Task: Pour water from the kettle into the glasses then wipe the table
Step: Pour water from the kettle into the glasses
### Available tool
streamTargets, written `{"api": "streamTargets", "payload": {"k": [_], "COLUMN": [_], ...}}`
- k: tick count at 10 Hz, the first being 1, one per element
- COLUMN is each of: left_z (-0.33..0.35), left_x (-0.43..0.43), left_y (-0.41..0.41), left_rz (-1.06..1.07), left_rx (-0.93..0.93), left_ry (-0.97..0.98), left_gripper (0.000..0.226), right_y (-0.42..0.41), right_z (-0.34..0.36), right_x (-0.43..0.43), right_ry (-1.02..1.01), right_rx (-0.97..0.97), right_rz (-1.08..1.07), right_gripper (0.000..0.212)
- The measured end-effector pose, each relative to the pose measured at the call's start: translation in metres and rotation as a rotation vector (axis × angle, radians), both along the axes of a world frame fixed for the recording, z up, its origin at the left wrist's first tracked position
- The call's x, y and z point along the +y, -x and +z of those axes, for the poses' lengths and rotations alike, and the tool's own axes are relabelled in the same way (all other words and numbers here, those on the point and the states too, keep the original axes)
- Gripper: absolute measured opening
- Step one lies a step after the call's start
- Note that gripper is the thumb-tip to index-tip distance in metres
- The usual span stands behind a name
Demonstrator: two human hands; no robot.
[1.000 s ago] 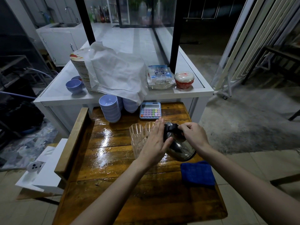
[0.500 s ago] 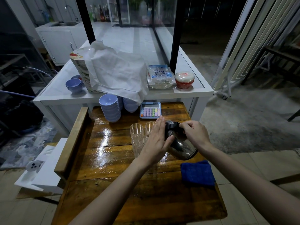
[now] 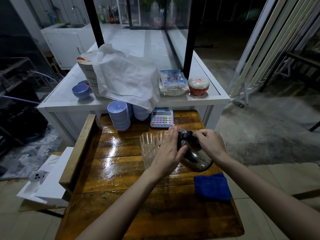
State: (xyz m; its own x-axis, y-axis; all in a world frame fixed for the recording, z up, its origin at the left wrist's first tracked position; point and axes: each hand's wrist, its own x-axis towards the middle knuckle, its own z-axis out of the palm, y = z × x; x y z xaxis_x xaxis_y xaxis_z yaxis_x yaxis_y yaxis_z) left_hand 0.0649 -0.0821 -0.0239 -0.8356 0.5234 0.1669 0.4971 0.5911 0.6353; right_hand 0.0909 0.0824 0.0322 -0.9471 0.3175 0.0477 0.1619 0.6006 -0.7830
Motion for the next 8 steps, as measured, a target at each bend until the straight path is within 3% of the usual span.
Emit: {"api": "streamTargets", "payload": {"k": [6, 8], "left_z": [0.004, 0.011], "left_x": [0.003, 0.010], "left_y": [-0.001, 0.001], "left_rz": [0.005, 0.021], "left_rx": [-0.014, 0.039], "left_ry": [-0.003, 0.031], "left_gripper": [0.074, 0.074], "right_y": [0.003, 0.004], "right_z": [-0.001, -0.006], "right_x": [0.002, 0.009], "right_ry": [0.033, 0.182], "right_rx": [0.006, -0.008], "right_rz": [0.017, -0.017], "right_gripper": [0.035, 0.035]}}
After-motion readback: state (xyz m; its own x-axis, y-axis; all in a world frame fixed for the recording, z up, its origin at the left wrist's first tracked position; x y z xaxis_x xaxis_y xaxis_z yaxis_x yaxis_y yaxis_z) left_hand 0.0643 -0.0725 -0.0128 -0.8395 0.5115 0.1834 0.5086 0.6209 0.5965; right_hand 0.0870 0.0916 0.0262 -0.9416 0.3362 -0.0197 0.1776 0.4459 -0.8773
